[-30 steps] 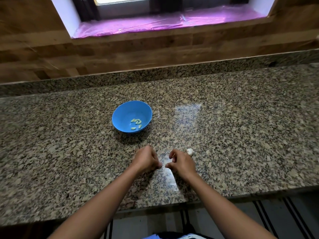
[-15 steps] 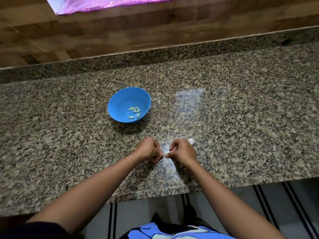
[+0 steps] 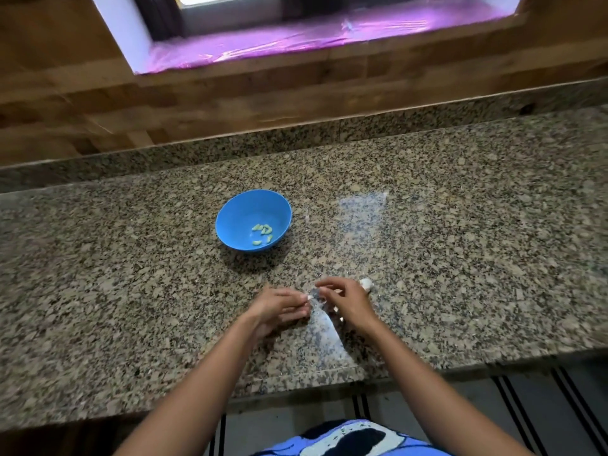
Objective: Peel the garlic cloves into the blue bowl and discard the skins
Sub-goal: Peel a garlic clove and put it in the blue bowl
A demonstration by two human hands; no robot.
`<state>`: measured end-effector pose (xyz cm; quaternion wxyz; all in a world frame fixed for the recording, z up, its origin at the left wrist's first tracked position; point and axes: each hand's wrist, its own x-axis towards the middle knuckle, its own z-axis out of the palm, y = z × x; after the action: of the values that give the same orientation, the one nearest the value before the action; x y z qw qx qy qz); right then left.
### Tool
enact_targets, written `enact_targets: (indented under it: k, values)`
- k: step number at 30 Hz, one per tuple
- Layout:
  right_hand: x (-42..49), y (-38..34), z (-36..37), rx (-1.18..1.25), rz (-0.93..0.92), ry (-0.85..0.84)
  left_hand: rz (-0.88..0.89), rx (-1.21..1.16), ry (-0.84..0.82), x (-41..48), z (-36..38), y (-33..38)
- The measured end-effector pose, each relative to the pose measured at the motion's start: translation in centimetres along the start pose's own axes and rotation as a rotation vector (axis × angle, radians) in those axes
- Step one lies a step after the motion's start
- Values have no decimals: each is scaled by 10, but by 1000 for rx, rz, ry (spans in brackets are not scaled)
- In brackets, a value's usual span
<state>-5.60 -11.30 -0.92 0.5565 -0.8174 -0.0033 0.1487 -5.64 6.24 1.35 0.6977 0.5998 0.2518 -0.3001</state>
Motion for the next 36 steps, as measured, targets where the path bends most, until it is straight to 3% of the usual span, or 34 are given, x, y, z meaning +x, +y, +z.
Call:
enact_targets:
  k: [3, 7, 10, 16, 25, 32, 36]
  values:
    - [-8, -4, 5, 27, -105, -26, 3, -193, -40, -2, 6, -9]
    - [-12, -3, 5, 17, -155, 46, 12, -192, -32, -5, 7, -16]
    - [-12, -4, 7, 1, -174, 78, 122, -182, 37, -7, 12, -18]
    - [-11, -4, 10, 102, -66, 158, 368, -39, 120, -13, 18, -17]
    - [-11, -3, 11, 134, -44, 124, 425, -3, 129, -10, 19, -20]
    - [-16, -12, 11, 307, 73, 109, 631, 390, 126, -11, 18, -28]
    - [-19, -16, 10, 374, 129, 72, 608, 213, 114, -10, 17, -28]
